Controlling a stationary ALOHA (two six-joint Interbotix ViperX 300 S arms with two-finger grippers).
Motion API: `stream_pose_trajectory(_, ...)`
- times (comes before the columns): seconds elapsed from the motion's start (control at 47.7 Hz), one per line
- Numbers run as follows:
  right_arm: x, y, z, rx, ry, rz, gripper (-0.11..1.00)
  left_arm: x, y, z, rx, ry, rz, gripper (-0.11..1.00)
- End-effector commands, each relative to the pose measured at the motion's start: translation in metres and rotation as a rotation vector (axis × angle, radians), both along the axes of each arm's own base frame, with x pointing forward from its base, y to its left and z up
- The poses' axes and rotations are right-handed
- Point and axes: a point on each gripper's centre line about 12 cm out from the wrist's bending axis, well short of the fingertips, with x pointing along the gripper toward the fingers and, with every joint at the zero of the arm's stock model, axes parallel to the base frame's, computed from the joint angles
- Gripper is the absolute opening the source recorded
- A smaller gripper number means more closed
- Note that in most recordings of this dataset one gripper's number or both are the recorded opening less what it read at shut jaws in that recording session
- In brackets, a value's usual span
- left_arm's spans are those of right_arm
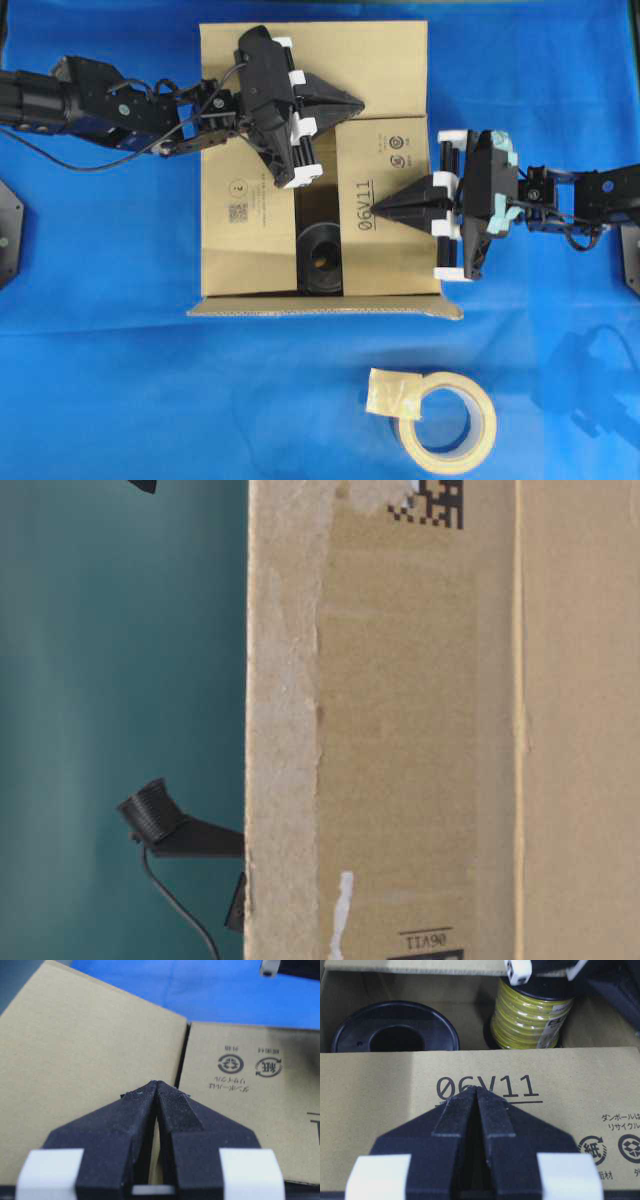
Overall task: Close the cardboard box.
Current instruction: 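Press the left flap down with the left gripper toward the box center, then move the right gripper down to the front flap edge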
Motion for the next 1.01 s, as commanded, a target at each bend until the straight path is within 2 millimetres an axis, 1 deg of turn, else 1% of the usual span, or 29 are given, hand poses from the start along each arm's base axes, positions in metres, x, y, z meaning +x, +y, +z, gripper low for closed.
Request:
stream_pose_trajectory(0.0, 0.005, -0.001, 0.008, -0.004, -0.032, -0.004, 0.00, 0.004, 0.002, 0.007, 0.009, -0.024, 0.002, 0.00)
stream_pose_trajectory(0.105, 0.005, -0.001, 0.009, -0.004, -0.035, -0.004, 0.00, 0.004, 0.002, -0.003, 0.001, -0.005, 0.001, 0.00)
stream_pose_trajectory(0.189, 0.005, -0.001, 0.009, -0.004, -0.033, -0.004, 0.00, 0.004, 0.001, -0.007, -0.002, 0.004, 0.000, 0.00)
stream_pose_trajectory(0.462, 0.005, -0.001, 0.009, -0.003, -0.034, -0.004, 0.00, 0.004, -0.001, -0.007, -0.004, 0.004, -0.004, 0.00)
stream_pose_trajectory(0.587, 0.005, -0.001, 0.012, -0.003, -0.043, -0.004, 0.00, 0.004, -0.002, -0.007, -0.004, 0.004, -0.007, 0.00)
stream_pose_trajectory(0.734, 0.005, -0.001, 0.024, -0.003, -0.073, -0.004, 0.00, 0.005, -0.004, -0.007, -0.004, 0.004, -0.010, 0.00)
stream_pose_trajectory(0.923, 0.000, -0.001, 0.038, -0.006, -0.104, -0.001, 0.00, 0.005, -0.006, -0.007, -0.003, 0.005, -0.017, 0.00)
stream_pose_trajectory(0.986, -0.003, 0.000, 0.046, -0.004, -0.113, 0.001, 0.00, 0.004, -0.006, -0.008, -0.003, 0.007, -0.015, 0.00)
